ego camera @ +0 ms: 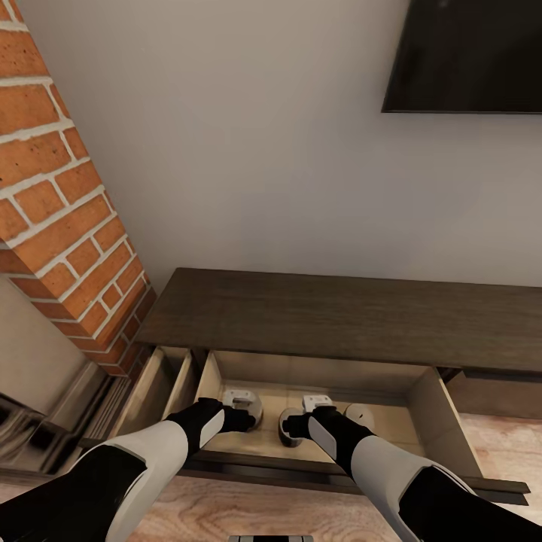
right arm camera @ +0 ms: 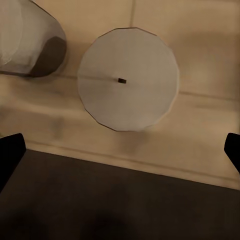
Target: Place each of the two pumpkins and all three candles from the living room inside a cabinet in the living room (use any cabinet), then make sure every cabinet is closed, and position the cauldron so it is next to a table in the living room.
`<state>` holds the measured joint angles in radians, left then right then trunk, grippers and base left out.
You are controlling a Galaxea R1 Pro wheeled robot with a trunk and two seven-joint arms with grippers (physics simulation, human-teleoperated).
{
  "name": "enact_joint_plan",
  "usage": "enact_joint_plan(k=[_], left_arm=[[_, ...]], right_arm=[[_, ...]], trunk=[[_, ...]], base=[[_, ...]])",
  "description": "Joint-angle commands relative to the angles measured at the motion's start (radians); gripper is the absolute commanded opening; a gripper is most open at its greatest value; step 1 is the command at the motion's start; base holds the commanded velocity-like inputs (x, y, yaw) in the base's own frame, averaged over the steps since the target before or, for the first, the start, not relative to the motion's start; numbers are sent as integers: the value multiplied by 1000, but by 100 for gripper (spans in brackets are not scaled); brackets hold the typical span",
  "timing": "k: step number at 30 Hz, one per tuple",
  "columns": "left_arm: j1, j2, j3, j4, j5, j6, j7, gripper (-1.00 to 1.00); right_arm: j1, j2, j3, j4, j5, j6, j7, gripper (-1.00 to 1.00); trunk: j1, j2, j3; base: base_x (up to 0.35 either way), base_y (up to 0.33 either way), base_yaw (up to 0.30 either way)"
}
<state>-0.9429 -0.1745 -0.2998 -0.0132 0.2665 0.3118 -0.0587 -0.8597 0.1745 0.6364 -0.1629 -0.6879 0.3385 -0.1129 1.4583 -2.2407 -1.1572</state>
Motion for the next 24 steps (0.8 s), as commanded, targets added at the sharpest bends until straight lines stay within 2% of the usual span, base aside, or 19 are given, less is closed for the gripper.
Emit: enact_joint_plan(k=[1,18,24], left_arm=[[0,0,-8,-1,9,4,-1,100],[-1,0,-8,-1,10,4,-1,100],[-1,0,-8,-1,10,4,0,100]], right_arm=[[0,0,6,-1,-9,4,-7,100],[-1,0,6,-1,-9,4,-8,100],[0,0,6,-1,-9,4,-9,100]], trunk=[[0,0,-1],[-65,119,53],[-65,119,53]], base=[[0,0,0],[0,0,0],[0,0,0]])
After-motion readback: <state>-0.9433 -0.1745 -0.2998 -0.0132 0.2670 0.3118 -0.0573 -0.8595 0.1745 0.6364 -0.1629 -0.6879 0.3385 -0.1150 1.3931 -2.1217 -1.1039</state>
